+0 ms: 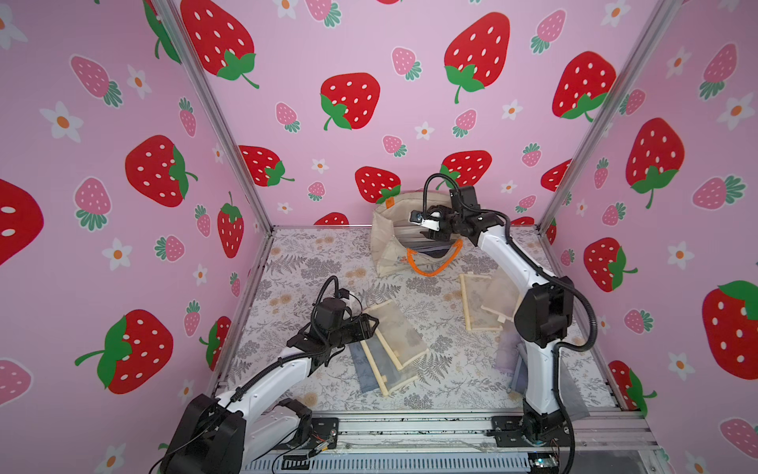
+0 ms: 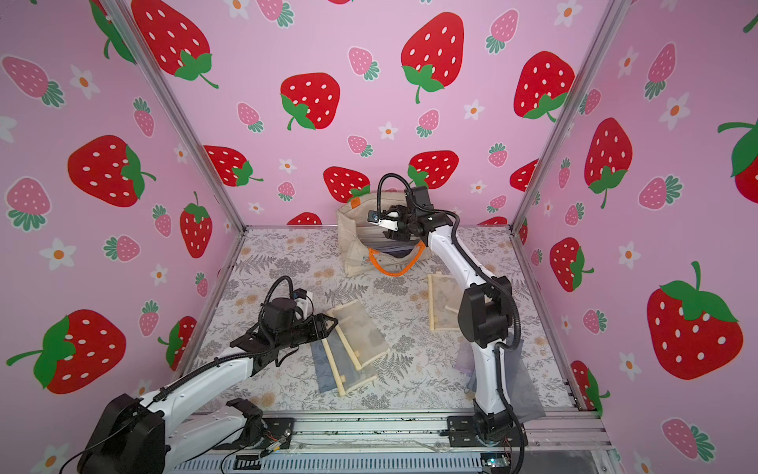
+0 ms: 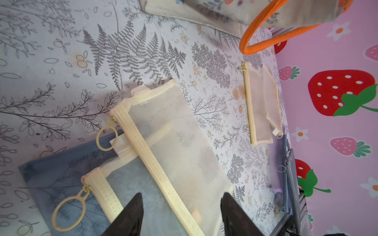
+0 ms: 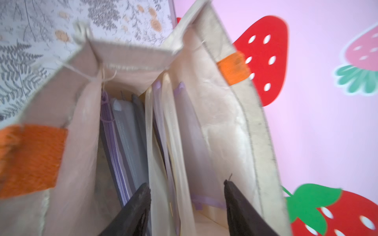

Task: Put the pencil pouch into the canvas bag
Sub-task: Place the pencil pouch in the canvas bag, then pick up the pencil pouch.

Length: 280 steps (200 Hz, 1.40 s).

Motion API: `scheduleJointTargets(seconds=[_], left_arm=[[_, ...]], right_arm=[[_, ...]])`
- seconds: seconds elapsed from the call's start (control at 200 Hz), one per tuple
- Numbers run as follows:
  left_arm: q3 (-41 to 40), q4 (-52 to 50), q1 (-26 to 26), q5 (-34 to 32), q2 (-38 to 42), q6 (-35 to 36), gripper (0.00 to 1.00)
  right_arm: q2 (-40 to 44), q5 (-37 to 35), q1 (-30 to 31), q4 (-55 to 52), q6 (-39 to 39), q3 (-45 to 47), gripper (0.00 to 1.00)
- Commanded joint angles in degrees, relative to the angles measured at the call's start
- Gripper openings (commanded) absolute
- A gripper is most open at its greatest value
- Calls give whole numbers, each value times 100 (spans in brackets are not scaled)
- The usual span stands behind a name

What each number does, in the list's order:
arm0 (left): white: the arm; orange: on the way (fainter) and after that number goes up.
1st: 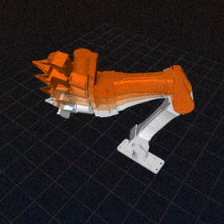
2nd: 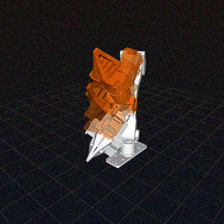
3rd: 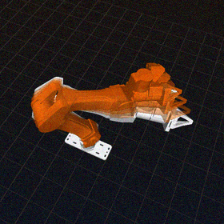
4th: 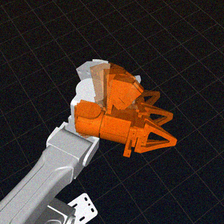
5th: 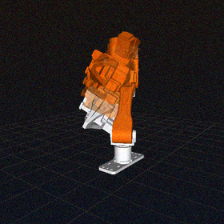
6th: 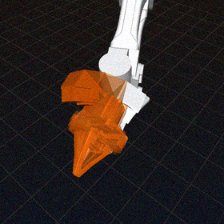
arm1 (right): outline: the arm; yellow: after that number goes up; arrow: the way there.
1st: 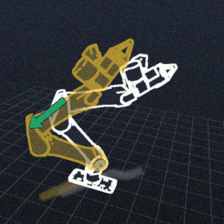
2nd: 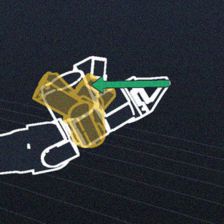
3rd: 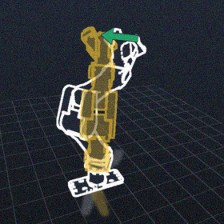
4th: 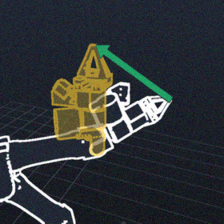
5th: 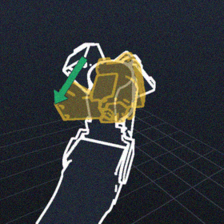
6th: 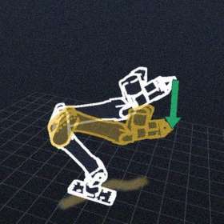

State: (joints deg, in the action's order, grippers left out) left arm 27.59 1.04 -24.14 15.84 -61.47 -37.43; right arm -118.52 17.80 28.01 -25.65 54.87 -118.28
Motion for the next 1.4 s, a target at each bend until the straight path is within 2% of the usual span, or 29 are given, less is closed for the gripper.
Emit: scheduleJointTargets(seconds=[0.0, 0.06, 0.175, 0.245, 0.305, 0.445, 0.575, 0.755, 1.126, 1.396], left_arm=[[-35, -566, 23, -323, 249, -44, 63], [-24, -713, 23, -331, 298, -45, 63], [-44, -874, 24, -296, 377, -66, 64], [-74, -932, 23, -292, 392, -68, 65], [-121, -904, 24, -264, 399, -106, 65], [-247, -681, 28, -97, 310, -226, 67], [-246, -427, 22, 93, 4, -264, 66], [-263, -61, -51, 118, -294, -435, 63], [-120, 876, -238, -150, -1565, -790, 59], [-61, 1930, -263, -48, -2407, -1072, 54]], right_arm=[[824, -233, 20, 349, -1536, 586, 61], [1126, -355, 28, 333, -2155, 781, 63], [1816, -325, 86, 170, -3520, 1383, 75], [2276, -211, 142, 152, -4414, 2023, 76], [2566, 253, 184, 20, -5042, 2597, 76], [2939, 494, 669, 287, -5964, 4356, 75], [2807, 474, 1176, 834, -6490, 5536, 76], [2372, 610, 1472, 1451, -6937, 6138, 82], [1523, 875, 1478, 2108, -7347, 6231, 85], [1198, 1344, 1520, 2645, -7649, 6395, 84]])
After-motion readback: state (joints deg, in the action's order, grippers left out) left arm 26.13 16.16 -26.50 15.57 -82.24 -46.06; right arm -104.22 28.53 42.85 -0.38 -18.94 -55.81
